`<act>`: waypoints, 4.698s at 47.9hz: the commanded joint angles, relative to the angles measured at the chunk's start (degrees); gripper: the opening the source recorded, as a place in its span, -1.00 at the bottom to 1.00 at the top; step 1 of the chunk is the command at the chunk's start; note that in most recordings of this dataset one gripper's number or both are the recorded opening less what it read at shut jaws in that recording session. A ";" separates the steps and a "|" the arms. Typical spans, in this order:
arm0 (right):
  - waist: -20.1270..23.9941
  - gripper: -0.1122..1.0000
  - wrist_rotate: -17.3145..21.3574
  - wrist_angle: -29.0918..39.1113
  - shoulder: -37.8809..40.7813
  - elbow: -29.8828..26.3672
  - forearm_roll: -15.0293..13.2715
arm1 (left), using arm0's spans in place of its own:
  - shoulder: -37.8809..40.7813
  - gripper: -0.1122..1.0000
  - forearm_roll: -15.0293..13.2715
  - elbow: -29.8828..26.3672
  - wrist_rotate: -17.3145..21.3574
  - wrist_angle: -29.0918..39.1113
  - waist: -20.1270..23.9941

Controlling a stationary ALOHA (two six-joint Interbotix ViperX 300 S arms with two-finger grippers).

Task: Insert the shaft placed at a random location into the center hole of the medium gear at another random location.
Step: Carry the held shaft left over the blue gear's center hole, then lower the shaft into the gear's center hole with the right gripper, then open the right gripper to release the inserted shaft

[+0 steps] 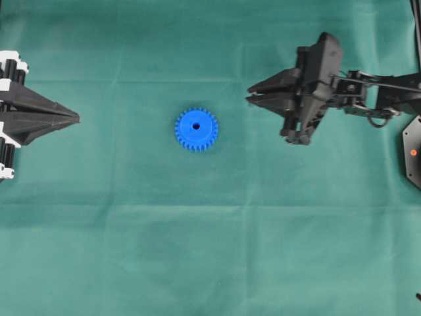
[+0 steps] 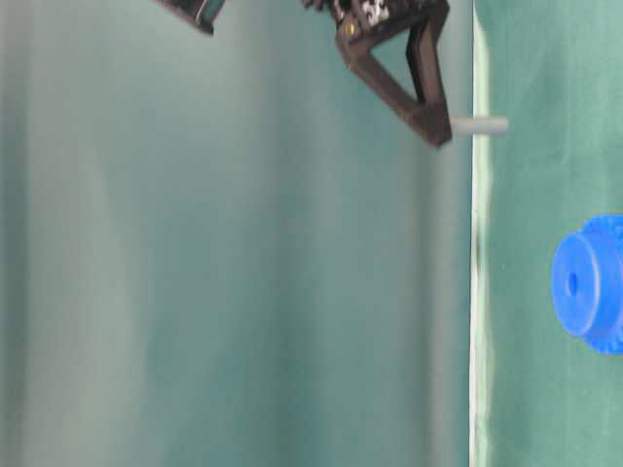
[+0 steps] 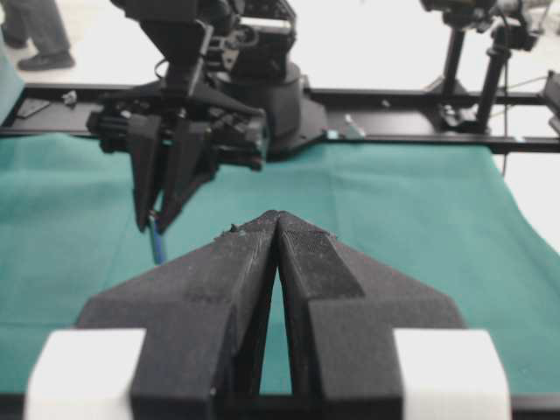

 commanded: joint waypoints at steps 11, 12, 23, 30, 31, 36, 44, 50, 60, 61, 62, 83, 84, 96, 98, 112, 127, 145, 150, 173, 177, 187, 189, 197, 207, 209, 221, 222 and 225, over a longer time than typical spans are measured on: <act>4.83 -0.55 1.32 1.85 7.38 -12.74 0.44 | 0.35 -0.75 0.09 -0.88 -0.09 0.18 0.18; 5.01 -0.55 1.32 2.20 7.91 -13.45 0.44 | 0.44 -0.75 0.18 -0.88 -0.09 0.35 0.18; 5.89 -0.55 1.23 5.10 12.04 -19.51 0.44 | 0.35 -0.75 0.18 -0.88 -0.18 0.88 0.18; 5.80 -0.55 1.14 4.92 12.22 -19.34 0.44 | 0.35 -0.75 0.09 -0.88 -0.18 0.88 0.18; 5.80 -0.55 1.14 4.92 12.22 -19.34 0.44 | 0.35 -0.75 0.18 -0.88 -0.18 0.79 0.18; 5.71 -0.55 1.05 4.92 12.22 -19.25 0.44 | 0.35 -0.75 0.09 -0.88 -0.18 0.88 0.18; 5.54 -0.55 1.05 4.83 12.39 -19.25 0.44 | 0.35 -0.75 0.18 -0.88 -0.18 0.88 0.18; 5.36 -0.55 0.97 4.31 13.54 -19.25 0.44 | 0.44 -0.75 0.18 -0.79 -0.18 0.88 0.18; 5.01 -0.55 0.97 2.64 16.26 -18.81 0.44 | 0.44 -0.75 0.09 -0.88 -0.18 0.88 0.18; 4.92 -0.55 0.97 2.29 16.44 -18.72 0.44 | 0.44 -0.75 0.09 -0.88 -0.18 0.88 0.18; 4.83 -0.55 0.97 1.85 16.61 -18.54 0.44 | 0.35 -0.75 0.18 -0.88 -0.18 0.88 0.18; 4.57 -0.55 1.14 -0.88 17.23 -16.79 0.53 | 0.44 -0.75 0.09 -0.88 -0.18 0.88 0.18; 4.48 -0.55 1.14 -0.97 17.23 -16.79 0.53 | 0.35 -0.75 0.09 -0.88 -0.18 0.88 0.18; 4.57 -0.55 1.14 -0.62 15.82 -16.61 0.53 | 0.44 -0.75 0.09 -0.88 -0.18 0.88 0.18; 4.57 -0.55 1.05 -0.18 14.94 -16.61 0.53 | 0.44 -0.75 0.18 -0.88 -0.18 0.88 0.18; 4.48 -0.55 0.88 3.34 10.81 -16.44 0.35 | 0.44 -0.75 0.18 -0.88 -0.26 0.79 0.18; 4.57 -0.55 0.88 2.29 13.18 -17.23 0.35 | 0.44 -0.75 0.18 -0.88 -0.26 0.70 0.18; 4.48 -0.55 0.97 -0.09 18.02 -18.19 0.53 | 0.44 -0.75 0.18 -0.88 -0.26 0.62 0.18; 4.48 -0.55 1.14 -0.26 18.46 -17.93 0.53 | 0.35 -0.75 0.18 -0.88 -0.26 0.70 0.18; 4.48 -0.55 1.23 -0.62 21.45 -18.02 1.05 | 0.44 -0.75 0.18 -0.88 -0.26 0.79 0.18; 4.48 -0.55 1.23 -0.70 21.45 -17.84 1.05 | 0.44 -0.75 0.18 -0.88 -0.26 0.88 0.18; 4.48 -0.55 1.05 -1.05 21.45 -17.75 0.79 | 0.44 -0.75 0.09 -0.88 -0.18 0.88 0.18; 4.48 -0.55 1.05 -1.05 21.45 -17.75 0.88 | 0.44 -0.75 0.18 -0.88 -0.18 0.79 0.18; 4.48 -0.55 1.05 -0.88 21.45 -17.84 0.88 | 0.44 -0.75 0.18 -0.88 -0.18 0.88 0.18; 4.48 -0.50 1.05 -0.97 21.45 -18.02 0.79 | 0.44 -0.75 0.18 -0.88 -0.18 0.88 0.18; 4.39 -0.36 1.05 -0.97 21.27 -18.02 0.88 | 0.44 -0.75 0.18 -0.88 -0.18 0.88 0.18; 4.48 0.63 0.70 -0.79 18.81 -17.84 0.70 | 0.44 -0.75 0.18 -0.88 -0.18 1.05 0.18; 4.48 0.59 0.70 -0.70 18.46 -17.75 0.70 | 0.44 -0.75 0.18 -0.88 -0.18 1.05 0.18; 4.48 0.46 0.70 -0.18 17.05 -17.67 0.62 | 0.44 -0.75 0.18 -0.88 -0.18 1.14 0.18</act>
